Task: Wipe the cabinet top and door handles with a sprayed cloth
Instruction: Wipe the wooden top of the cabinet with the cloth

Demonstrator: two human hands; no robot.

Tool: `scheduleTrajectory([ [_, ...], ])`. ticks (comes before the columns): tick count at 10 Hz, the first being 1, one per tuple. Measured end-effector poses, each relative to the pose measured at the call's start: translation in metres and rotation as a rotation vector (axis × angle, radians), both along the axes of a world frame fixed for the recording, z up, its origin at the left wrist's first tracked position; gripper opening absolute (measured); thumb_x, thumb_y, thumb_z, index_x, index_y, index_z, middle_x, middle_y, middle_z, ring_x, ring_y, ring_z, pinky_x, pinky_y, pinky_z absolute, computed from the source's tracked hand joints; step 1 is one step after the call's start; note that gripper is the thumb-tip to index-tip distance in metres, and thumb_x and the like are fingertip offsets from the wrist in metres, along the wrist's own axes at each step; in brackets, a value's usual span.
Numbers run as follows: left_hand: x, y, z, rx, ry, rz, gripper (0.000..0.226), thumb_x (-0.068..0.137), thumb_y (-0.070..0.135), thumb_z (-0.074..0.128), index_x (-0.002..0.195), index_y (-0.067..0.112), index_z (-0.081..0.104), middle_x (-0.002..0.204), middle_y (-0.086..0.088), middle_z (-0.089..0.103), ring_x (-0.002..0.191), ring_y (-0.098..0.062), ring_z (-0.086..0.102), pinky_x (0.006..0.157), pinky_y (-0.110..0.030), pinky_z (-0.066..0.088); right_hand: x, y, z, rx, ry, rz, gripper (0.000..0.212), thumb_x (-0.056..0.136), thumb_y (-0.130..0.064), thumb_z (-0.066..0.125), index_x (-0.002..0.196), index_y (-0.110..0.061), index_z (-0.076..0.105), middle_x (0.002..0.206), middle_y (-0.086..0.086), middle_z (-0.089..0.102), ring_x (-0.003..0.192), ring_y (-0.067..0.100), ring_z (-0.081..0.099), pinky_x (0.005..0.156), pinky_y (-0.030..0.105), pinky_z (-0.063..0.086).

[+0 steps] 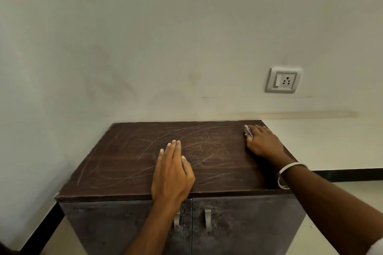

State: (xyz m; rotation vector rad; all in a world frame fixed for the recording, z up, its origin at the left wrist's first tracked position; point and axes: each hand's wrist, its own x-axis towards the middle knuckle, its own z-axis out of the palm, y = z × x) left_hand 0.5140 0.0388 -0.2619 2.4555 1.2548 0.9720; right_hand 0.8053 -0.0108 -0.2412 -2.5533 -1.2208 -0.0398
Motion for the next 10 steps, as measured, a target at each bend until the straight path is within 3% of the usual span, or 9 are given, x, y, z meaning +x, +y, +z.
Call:
scheduleTrajectory([
  [2,0.0,0.0,0.0,0.012,0.009,0.005,0.064,0.092,0.034,0.017,0.151,0.011,0.026,0.158,-0.002,0.027,0.146,-0.01,0.019,0.122,-0.027,0.007,-0.017,0.01,0.002,-0.009,-0.043,0.008,0.053,0.095,-0.035,0.033,0.147,-0.025,0.03,0.157,0.003,0.026,0.146,0.025,0.018,0.118,0.041,0.017],
  [5,-0.001,-0.001,0.002,0.003,-0.013,0.0,0.065,0.091,0.034,0.017,0.151,0.012,0.025,0.158,-0.001,0.026,0.146,-0.01,0.018,0.12,-0.025,0.005,-0.062,0.054,-0.001,0.002,-0.02,0.2,0.056,0.093,-0.037,0.034,0.148,-0.026,0.03,0.157,0.001,0.027,0.147,0.022,0.017,0.119,0.042,0.018],
  [8,0.0,0.001,-0.002,-0.003,-0.021,-0.003,0.064,0.092,0.034,0.017,0.151,0.013,0.025,0.158,0.0,0.026,0.146,-0.008,0.017,0.122,-0.027,0.007,0.016,0.032,0.003,-0.003,-0.026,0.024,0.054,0.093,-0.038,0.033,0.145,-0.022,0.036,0.153,0.004,0.035,0.142,0.024,0.028,0.116,0.041,0.024],
  [10,0.001,0.001,-0.003,0.013,-0.025,-0.001,0.063,0.092,0.033,0.019,0.151,0.013,0.026,0.158,0.0,0.027,0.146,-0.008,0.018,0.122,-0.027,0.008,0.01,0.047,0.003,0.004,-0.043,0.008,0.055,0.091,-0.034,0.035,0.145,-0.022,0.036,0.152,0.005,0.036,0.141,0.025,0.029,0.115,0.042,0.025],
])
